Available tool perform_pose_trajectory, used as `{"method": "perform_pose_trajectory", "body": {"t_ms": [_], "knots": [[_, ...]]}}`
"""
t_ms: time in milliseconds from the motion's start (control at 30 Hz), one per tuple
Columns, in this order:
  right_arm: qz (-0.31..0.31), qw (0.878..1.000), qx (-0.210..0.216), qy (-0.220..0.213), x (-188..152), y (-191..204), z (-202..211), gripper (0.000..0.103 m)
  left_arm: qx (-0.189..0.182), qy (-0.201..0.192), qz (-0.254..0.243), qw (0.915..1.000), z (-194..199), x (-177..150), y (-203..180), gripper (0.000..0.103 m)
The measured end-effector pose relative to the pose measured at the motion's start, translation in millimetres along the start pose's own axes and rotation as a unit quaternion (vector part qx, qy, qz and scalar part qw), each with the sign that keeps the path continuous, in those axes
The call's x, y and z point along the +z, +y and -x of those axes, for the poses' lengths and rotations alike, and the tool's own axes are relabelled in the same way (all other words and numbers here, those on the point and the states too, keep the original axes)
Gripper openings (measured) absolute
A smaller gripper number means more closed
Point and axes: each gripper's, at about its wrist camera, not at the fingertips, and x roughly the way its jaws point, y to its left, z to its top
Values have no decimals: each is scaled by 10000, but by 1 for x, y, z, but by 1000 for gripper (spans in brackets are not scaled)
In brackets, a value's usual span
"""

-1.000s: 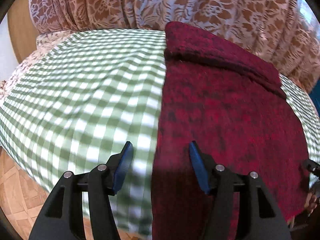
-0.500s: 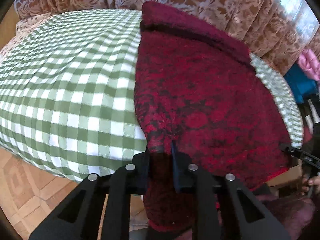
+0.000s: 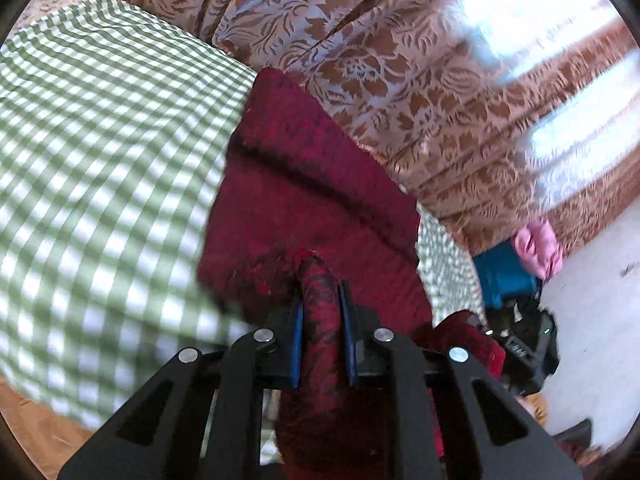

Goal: Fold small clothes

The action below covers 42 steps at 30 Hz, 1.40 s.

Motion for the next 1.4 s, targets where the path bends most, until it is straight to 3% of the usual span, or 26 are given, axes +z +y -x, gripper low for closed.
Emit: {"method": "perform_pose_trajectory", "body": {"t_ms": [200,333,367,400,467,500,567,600,667,767,833,900,967,1033,1067,1167,1267,1400], "knots": [[-375,9976,-590,6,52,-18,-50,19,258,244,276,9990,-55,67,-9,22],[-683,9939,-869,49,74,-37,-72,19,176,419,892,9950,-82,96,3,63],[-860,9926,-851,100,78,-45,-79,25,-25,461,1252,9911,-87,102,11,80],[-1064,9916,-722,166,81,-52,-84,32,-215,445,1510,9873,-87,104,16,86],[-1436,9894,-208,88,84,-61,-84,66,-498,236,1762,9828,-79,109,23,90],[-1425,9897,-25,-104,84,-60,-77,71,-521,192,1726,9834,-74,111,25,90],[-1268,9911,-29,-405,85,-55,-62,92,-384,34,1684,9850,-59,111,35,91],[-1229,9911,-42,-504,84,-54,-56,94,-259,-61,1605,9867,-51,110,40,91],[-1042,9932,-22,-509,79,-52,-43,94,176,-245,1191,9924,-36,101,46,91],[-419,9961,-607,-483,58,-45,-27,94,686,-129,487,9964,-34,77,53,88],[-137,9955,-864,-356,41,-46,-24,94,867,-49,147,9961,-35,59,53,76],[150,9933,-1139,-105,20,-48,-30,89,790,181,-114,9966,-41,40,52,67],[236,9908,-1330,53,9,-55,-39,70,684,345,-171,9969,-50,28,49,67],[287,9892,-1434,54,4,-60,-47,59,727,387,-146,9965,-60,24,49,66],[313,9882,-1501,25,4,-61,-51,51,767,400,-144,9961,-62,24,48,51],[281,9879,-1525,92,6,-61,-54,36,829,568,-51,9949,-66,26,46,33],[361,9884,-1475,86,5,-52,-43,28,698,591,-79,9958,-52,22,41,27],[322,9903,-1349,107,-3,-45,-20,27,503,690,-66,9963,-35,11,33,27]]}}
